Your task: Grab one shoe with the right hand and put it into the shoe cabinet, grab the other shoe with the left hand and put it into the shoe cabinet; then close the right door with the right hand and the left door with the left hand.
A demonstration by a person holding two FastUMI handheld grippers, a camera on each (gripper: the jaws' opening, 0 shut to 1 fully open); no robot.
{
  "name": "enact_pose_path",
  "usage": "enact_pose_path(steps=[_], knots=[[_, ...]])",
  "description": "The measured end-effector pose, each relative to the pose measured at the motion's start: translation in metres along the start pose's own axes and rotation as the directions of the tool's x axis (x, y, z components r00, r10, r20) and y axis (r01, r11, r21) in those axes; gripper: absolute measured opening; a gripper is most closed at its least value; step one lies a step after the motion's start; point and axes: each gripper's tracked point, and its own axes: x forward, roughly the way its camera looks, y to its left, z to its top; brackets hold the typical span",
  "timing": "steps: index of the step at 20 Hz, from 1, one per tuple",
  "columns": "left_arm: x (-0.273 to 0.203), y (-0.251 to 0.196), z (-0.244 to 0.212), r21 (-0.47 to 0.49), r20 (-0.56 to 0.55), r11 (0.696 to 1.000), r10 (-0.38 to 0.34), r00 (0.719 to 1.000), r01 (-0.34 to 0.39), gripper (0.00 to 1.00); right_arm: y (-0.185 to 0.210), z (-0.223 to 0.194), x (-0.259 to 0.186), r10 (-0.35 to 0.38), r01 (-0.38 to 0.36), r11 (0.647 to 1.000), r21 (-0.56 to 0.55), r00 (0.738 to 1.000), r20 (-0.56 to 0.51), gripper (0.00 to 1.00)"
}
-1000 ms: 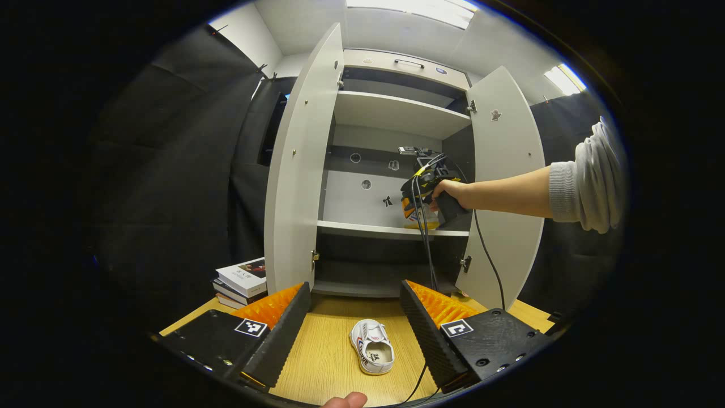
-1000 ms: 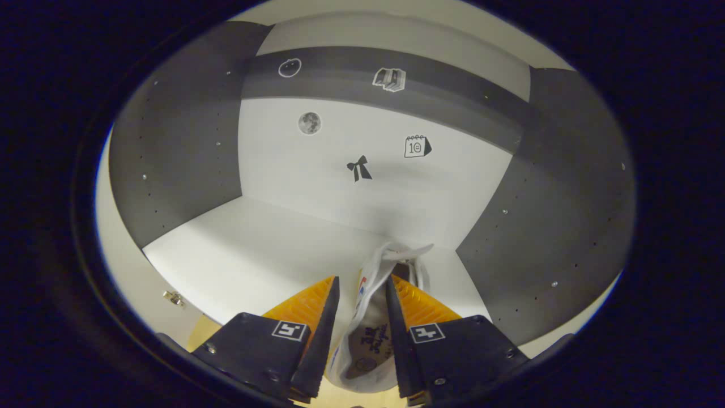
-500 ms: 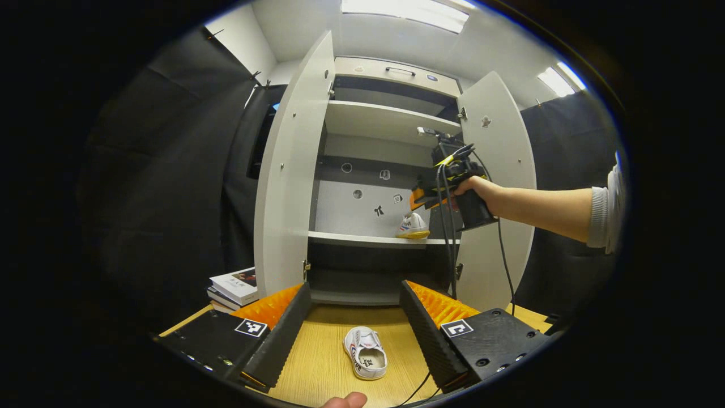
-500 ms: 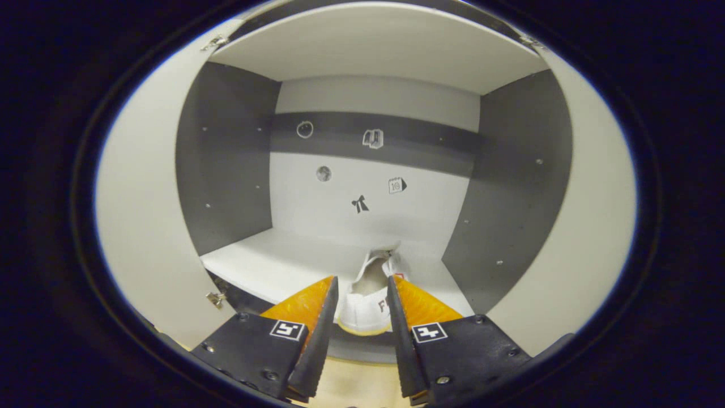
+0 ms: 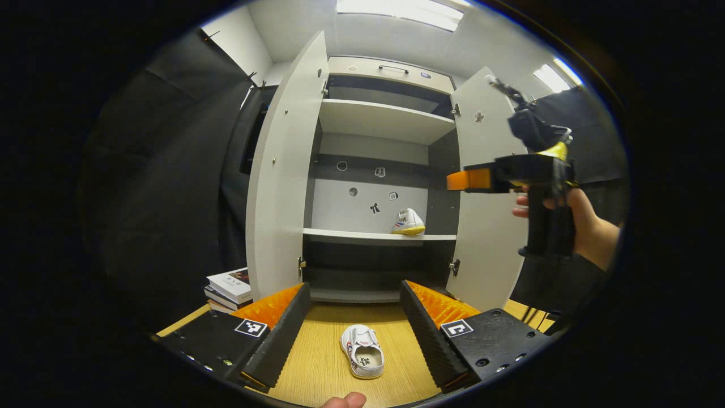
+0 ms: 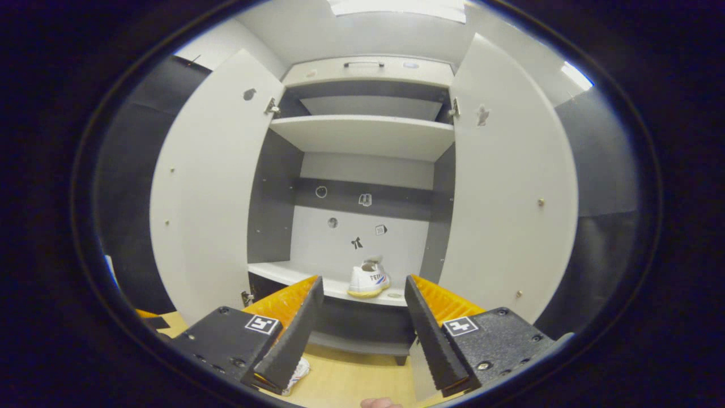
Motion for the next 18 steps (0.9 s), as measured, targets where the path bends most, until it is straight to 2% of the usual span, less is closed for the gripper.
enact_pose_path(steps=[2,5,8,11,15,18], knots=[[0.0,-0.003,-0.009,0.013,-0.014,1.0,0.011,1.0,-0.011,0.95,0.007,-0.011,-0.039,-0.006,0.007,1.0,-0.029,0.999,0.044,1.0],[0.005,-0.007,-0.034,0.038,-0.071,0.999,0.021,0.997,-0.018,0.95,0.016,-0.028,-0.089,0.008,-0.007,1.0,-0.012,0.998,0.055,1.0],[0.016,-0.01,-0.066,0.048,-0.139,0.999,0.018,0.99,-0.012,0.95,0.01,-0.05,-0.122,0.016,-0.016,1.0,0.004,1.0,0.016,1.0],[0.027,-0.013,-0.101,-0.008,-0.219,1.0,0.002,0.976,-0.004,0.95,-0.003,-0.068,-0.136,0.002,-0.001,0.999,0.038,1.0,-0.026,1.0],[0.046,-0.006,-0.155,-0.023,-0.345,0.999,0.013,0.938,-0.022,0.96,-0.019,-0.088,-0.141,-0.02,0.024,0.998,0.051,0.997,-0.077,1.0],[0.06,-0.002,-0.196,-0.027,-0.445,1.0,0.0,0.896,-0.013,0.96,-0.024,-0.097,-0.14,-0.015,0.02,0.999,0.047,0.995,-0.096,1.0]])
